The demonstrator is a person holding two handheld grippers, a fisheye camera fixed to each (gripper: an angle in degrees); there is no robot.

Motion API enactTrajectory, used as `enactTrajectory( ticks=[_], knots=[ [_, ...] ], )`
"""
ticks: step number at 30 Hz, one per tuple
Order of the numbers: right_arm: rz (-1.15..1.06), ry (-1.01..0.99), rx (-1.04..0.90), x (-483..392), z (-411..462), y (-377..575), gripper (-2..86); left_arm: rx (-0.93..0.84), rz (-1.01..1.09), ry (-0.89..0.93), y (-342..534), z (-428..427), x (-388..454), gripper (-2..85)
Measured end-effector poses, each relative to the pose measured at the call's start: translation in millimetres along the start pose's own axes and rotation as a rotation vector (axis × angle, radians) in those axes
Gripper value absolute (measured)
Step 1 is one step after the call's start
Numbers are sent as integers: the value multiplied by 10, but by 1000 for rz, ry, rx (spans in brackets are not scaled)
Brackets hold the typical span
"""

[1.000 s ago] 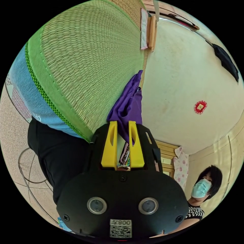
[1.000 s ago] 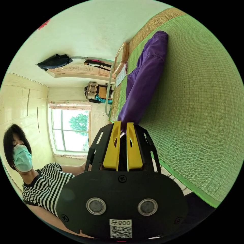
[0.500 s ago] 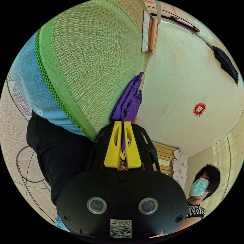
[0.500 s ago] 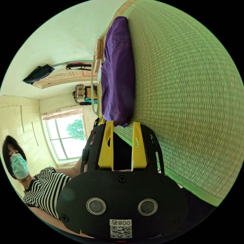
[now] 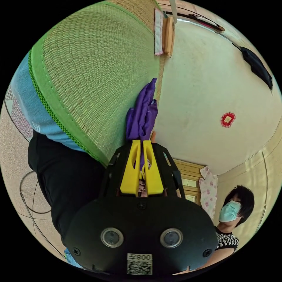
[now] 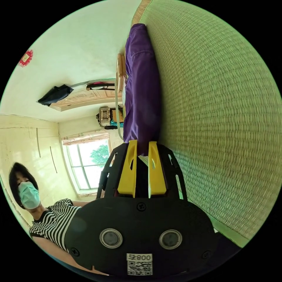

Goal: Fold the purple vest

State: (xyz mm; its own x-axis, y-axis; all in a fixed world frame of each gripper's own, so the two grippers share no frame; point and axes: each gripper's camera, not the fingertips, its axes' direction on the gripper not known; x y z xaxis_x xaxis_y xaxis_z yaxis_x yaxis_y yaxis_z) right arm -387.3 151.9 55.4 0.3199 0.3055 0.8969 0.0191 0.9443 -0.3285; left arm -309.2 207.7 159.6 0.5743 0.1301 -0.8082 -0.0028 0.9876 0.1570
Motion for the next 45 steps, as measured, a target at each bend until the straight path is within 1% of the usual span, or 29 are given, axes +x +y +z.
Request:
enactTrajectory(
  ticks=[4,12,21,27,32,33,38,40,41,45],
  knots=[
    [-56,-30,-5,106,-351,97,37,-52,71,18,59,55,585,11],
    [-164,-103,18,317,-1129,495,20,-135,182,93,302,224,1795,11],
    [-224,-214,116,950,-2123,877,14,-238,296,159,415,787,3422,11],
    [-287,-218,198,1195,-3056,594,13,-322,394,152,235,1594,4780,11],
    [-364,-181,272,1159,-4047,110,13,-355,502,157,95,2506,6214,11],
    [-380,-158,291,1130,-4333,-36,13,-358,513,159,83,2618,6373,11],
    [-419,-65,372,993,-5524,-579,14,-353,570,185,12,3686,7734,11],
    [-431,-34,420,906,-6141,-773,14,-348,579,204,22,4043,8168,11],
    [-438,-23,433,873,-6302,-808,15,-350,588,219,43,4280,8460,11],
    [-497,64,531,610,-7430,-878,15,-375,643,253,211,4986,9367,10]
  ],
)
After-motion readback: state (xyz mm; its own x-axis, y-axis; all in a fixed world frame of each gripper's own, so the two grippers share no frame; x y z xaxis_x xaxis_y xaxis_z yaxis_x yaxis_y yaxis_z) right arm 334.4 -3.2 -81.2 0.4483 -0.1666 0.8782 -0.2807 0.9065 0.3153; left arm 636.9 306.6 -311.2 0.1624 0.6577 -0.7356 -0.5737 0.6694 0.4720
